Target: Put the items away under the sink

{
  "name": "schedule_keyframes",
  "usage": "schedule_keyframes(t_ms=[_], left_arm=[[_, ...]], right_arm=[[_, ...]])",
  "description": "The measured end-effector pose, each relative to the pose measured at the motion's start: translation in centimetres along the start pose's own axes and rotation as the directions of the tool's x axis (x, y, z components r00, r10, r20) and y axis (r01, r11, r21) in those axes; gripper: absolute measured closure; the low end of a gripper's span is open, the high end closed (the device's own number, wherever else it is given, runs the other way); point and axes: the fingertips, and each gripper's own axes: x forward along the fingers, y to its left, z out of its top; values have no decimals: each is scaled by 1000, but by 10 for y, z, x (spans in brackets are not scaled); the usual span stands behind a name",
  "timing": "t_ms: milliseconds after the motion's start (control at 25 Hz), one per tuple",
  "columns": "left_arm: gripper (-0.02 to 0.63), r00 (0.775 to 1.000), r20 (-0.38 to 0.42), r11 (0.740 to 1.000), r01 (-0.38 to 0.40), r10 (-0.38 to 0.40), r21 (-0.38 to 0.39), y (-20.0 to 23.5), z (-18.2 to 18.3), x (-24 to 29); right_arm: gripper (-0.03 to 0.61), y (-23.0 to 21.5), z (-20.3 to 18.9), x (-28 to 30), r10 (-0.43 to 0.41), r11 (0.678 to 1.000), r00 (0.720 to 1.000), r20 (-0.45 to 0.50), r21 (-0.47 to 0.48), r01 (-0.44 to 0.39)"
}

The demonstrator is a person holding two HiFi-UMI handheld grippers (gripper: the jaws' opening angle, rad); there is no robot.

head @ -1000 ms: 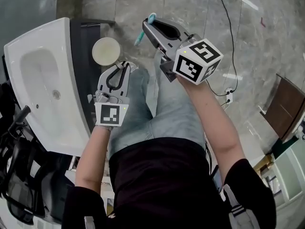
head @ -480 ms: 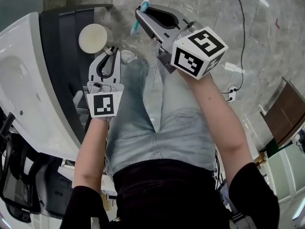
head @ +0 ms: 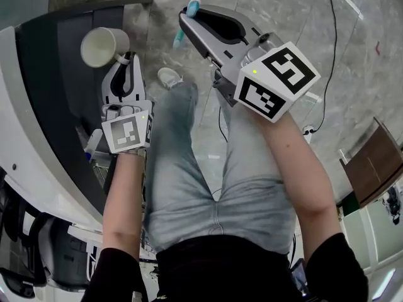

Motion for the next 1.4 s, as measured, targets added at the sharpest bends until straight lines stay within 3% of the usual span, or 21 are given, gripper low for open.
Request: schedule_keyframes(t_ms=[120,520,960,1120,1400], left_arm=[[569,998,-4,997,-66,66,-29,24,-22,9],[568,968,28,967,-248,250,-57,90,-47,28],[569,941,43,938,-328,335,-110,119,-59,35],[566,924,39,915,-369,380,-162,131,-64,31],[555,912,31,908,-404,410,-107,135,-69,29]], right_arm=[[528,-5,-9,14,18,1000,1000,-8,-6,-18],[528,-19,-35,44,42,998,997,-60,-32,-44],[528,-14,-42,61,72,996,994,-80,-53,-77],[528,-10,-49,63,82,995,992,-97,-53,-87],[528,-9,-53,66,92,994,990,-106,-52,-98]])
